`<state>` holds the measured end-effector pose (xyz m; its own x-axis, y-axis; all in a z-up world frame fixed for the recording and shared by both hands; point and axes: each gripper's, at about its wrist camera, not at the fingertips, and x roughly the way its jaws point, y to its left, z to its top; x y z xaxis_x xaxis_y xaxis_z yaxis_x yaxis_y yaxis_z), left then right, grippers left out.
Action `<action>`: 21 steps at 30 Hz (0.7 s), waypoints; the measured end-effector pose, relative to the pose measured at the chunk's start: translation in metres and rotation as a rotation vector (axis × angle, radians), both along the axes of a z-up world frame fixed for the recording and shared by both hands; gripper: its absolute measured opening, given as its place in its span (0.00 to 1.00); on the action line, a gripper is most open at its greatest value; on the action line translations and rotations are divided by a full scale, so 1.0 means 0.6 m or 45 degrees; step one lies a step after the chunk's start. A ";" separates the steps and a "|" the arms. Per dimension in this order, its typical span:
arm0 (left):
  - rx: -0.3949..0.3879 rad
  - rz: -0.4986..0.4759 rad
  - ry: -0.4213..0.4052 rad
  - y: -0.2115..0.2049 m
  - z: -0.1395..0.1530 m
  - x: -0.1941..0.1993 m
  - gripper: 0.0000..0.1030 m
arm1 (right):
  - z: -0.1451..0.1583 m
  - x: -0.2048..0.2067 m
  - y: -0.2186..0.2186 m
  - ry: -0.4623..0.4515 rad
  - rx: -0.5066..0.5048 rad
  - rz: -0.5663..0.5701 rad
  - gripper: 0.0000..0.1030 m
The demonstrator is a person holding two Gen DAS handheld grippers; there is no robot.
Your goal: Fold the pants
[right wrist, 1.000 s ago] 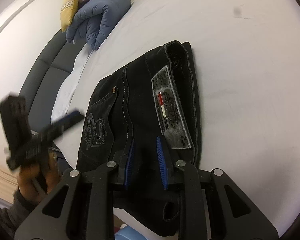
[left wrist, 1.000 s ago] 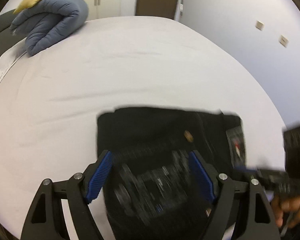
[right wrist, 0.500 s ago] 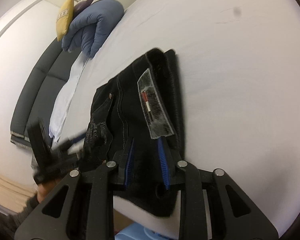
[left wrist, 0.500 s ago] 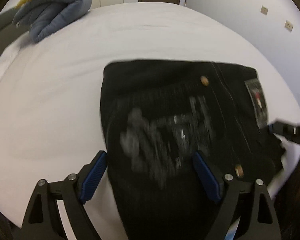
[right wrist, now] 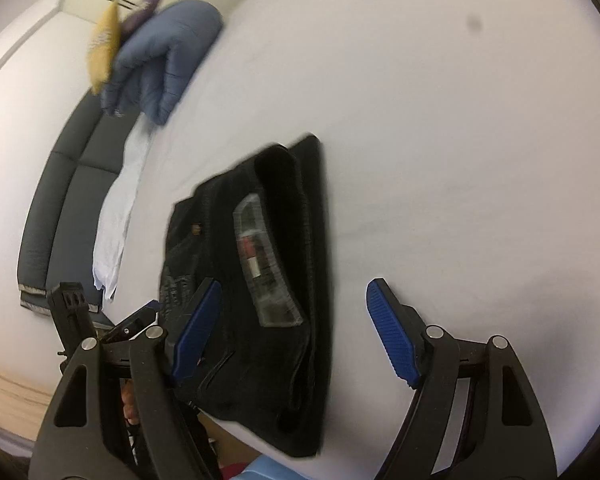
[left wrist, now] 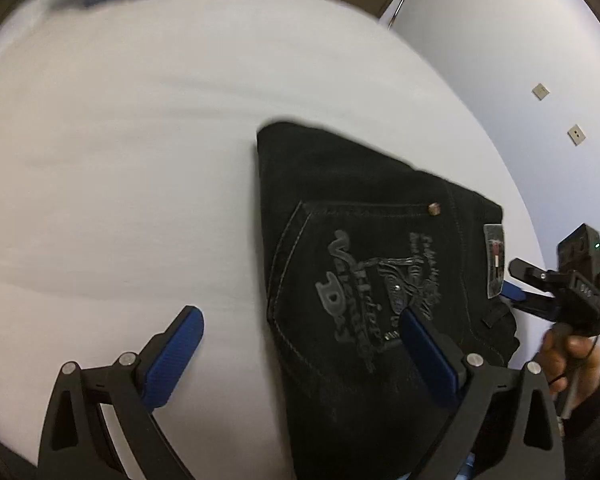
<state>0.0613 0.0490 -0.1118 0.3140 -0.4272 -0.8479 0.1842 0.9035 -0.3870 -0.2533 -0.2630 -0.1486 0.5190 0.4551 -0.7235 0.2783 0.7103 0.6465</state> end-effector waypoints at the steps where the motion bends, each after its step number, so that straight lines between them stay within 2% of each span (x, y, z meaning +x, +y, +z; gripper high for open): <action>1: -0.012 0.001 0.037 0.001 -0.015 -0.002 0.97 | -0.005 0.006 -0.002 -0.008 0.021 -0.001 0.73; 4: -0.003 -0.013 0.040 -0.006 -0.024 0.010 0.96 | -0.017 0.029 -0.005 0.006 0.063 0.008 0.70; 5: 0.023 -0.025 0.039 -0.012 -0.022 0.012 0.93 | -0.019 0.038 -0.004 0.015 0.062 0.026 0.65; 6: 0.049 -0.042 0.036 -0.020 -0.021 0.016 0.84 | -0.021 0.044 -0.003 0.025 0.057 0.041 0.55; 7: 0.078 -0.070 0.036 -0.031 -0.020 0.017 0.76 | -0.024 0.052 0.000 0.041 0.053 0.060 0.49; 8: 0.097 -0.097 0.040 -0.041 -0.018 0.016 0.71 | -0.026 0.057 0.002 0.055 0.053 0.067 0.40; 9: 0.082 -0.119 0.050 -0.050 -0.017 0.016 0.57 | -0.026 0.062 0.004 0.063 0.035 0.076 0.36; 11: 0.095 -0.124 0.063 -0.061 -0.016 0.016 0.54 | -0.019 0.066 0.013 0.065 -0.029 0.098 0.32; 14: 0.118 -0.139 0.053 -0.074 -0.011 0.011 0.43 | -0.005 0.064 0.030 0.044 -0.111 0.116 0.25; 16: 0.136 -0.145 0.021 -0.083 0.001 0.002 0.28 | 0.014 0.061 0.045 0.016 -0.193 0.136 0.21; 18: 0.152 -0.138 -0.017 -0.091 0.017 -0.008 0.22 | 0.040 0.059 0.058 -0.028 -0.260 0.155 0.17; 21: 0.153 -0.124 -0.076 -0.098 0.044 -0.017 0.19 | 0.086 0.055 0.066 -0.104 -0.292 0.182 0.16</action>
<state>0.0512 -0.0096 -0.0856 0.3276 -0.3545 -0.8758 0.2929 0.9194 -0.2626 -0.2201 -0.2236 -0.0971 0.5225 0.3570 -0.7743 0.1184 0.8690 0.4805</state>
